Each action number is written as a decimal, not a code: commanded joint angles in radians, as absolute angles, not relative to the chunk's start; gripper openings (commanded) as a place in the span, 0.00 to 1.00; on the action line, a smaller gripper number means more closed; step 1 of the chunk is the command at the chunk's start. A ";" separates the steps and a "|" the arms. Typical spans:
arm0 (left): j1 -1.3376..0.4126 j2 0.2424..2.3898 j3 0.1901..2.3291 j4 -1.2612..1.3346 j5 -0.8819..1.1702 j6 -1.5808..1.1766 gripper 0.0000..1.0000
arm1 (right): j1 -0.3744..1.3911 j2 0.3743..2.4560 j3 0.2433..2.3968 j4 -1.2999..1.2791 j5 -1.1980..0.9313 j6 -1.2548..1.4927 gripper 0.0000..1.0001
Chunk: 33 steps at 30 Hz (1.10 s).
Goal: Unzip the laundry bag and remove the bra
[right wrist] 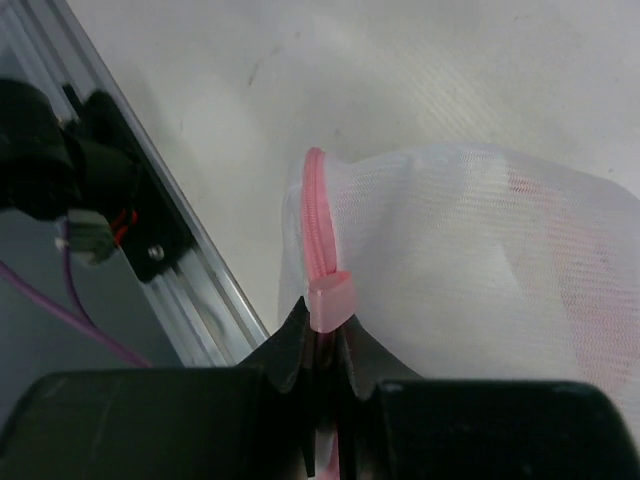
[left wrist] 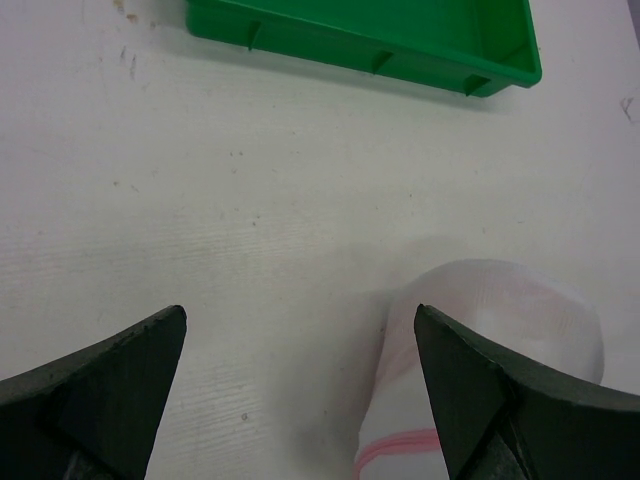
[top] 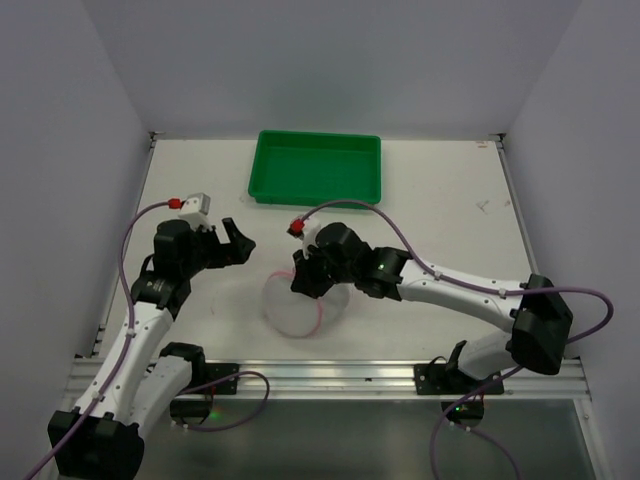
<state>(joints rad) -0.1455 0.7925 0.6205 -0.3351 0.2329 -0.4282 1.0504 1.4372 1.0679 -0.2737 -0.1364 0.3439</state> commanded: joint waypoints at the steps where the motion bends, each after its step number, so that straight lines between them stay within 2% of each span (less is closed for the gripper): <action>1: -0.150 0.772 0.604 -0.341 0.258 -0.468 1.00 | 0.988 1.407 1.094 -0.112 -0.109 0.536 0.00; 5: -0.150 0.744 0.594 -0.324 0.284 -0.506 1.00 | 0.884 1.356 0.953 0.224 -0.231 0.748 0.00; 11: -0.150 0.709 0.483 -0.177 0.449 -0.639 1.00 | 0.839 1.368 0.859 0.394 -0.210 0.856 0.00; 15: -0.152 0.681 0.384 -0.065 0.506 -0.768 1.00 | 0.818 1.373 0.813 0.454 -0.178 0.900 0.00; 25: -0.236 0.699 0.216 0.168 0.488 -0.948 0.97 | 0.796 1.387 0.799 0.520 -0.179 0.948 0.00; 29: -0.284 0.721 0.206 0.274 0.480 -1.008 0.81 | 0.795 1.382 0.785 0.535 -0.176 0.953 0.00; 30: -0.288 0.727 0.209 0.284 0.480 -1.012 0.68 | 0.793 1.379 0.778 0.535 -0.175 0.953 0.00; 32: -0.288 0.733 0.212 0.311 0.479 -1.026 0.53 | 0.793 1.371 0.766 0.535 -0.173 0.945 0.00; 33: -0.288 0.736 0.213 0.317 0.479 -1.031 0.39 | 0.792 1.358 0.744 0.537 -0.172 0.937 0.00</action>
